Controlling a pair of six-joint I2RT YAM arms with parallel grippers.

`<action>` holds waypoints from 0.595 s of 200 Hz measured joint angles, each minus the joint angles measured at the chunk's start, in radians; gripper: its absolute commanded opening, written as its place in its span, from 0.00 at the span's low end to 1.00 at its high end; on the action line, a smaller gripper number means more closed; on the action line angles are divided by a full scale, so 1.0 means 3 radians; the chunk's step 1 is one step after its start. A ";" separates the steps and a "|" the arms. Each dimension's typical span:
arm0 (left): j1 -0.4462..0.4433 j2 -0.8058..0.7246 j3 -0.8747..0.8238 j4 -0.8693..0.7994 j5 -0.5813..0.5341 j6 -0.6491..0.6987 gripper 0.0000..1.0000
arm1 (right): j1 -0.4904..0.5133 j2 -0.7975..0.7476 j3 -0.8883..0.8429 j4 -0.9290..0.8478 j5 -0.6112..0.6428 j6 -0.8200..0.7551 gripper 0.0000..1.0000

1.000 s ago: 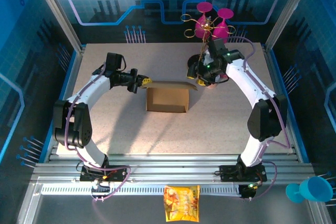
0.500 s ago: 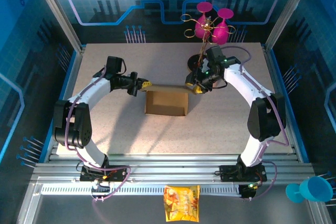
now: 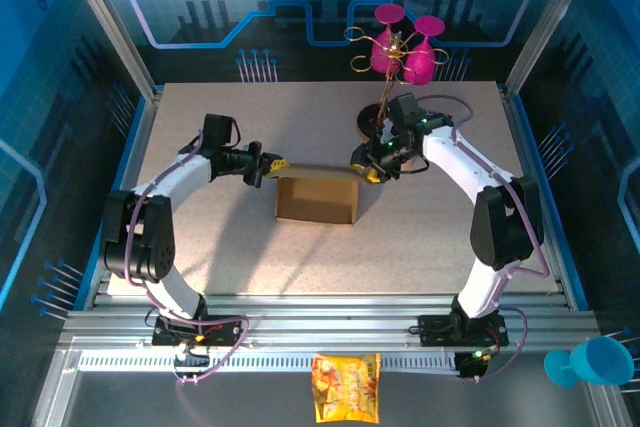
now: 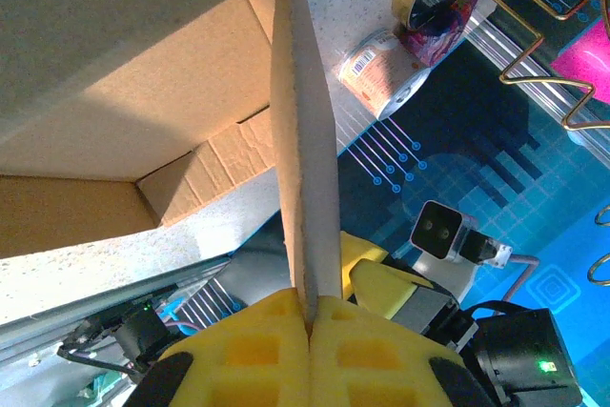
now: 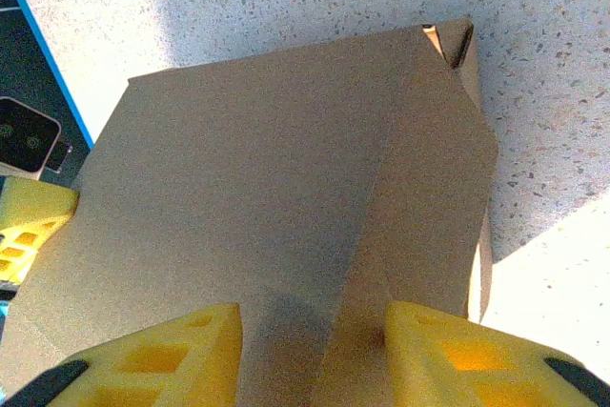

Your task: Fold the paper box

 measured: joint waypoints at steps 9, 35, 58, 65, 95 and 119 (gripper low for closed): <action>0.0005 0.0000 -0.0013 0.0031 0.0008 -0.0014 0.00 | 0.0009 0.0000 -0.0015 0.0017 -0.0001 0.0031 0.40; 0.0033 0.0000 -0.0024 0.0093 0.0018 -0.0064 0.00 | 0.0032 0.0000 -0.0045 0.0080 -0.0022 0.0118 0.38; 0.0043 0.0000 -0.0027 0.0151 0.0036 -0.0118 0.00 | 0.0037 0.0000 -0.0042 0.0131 -0.0057 0.0223 0.38; 0.0046 0.0000 -0.0027 0.0164 0.0039 -0.0148 0.00 | 0.0037 0.0000 -0.0033 0.0127 -0.0064 0.0242 0.38; 0.0046 0.0000 0.0001 0.0173 0.0074 -0.0217 0.00 | 0.0037 0.0000 0.0140 0.0047 -0.0071 0.0285 0.38; 0.0060 -0.0015 0.0078 0.0168 0.0085 -0.0233 0.00 | 0.0037 0.0000 0.0237 0.0020 -0.0069 0.0286 0.36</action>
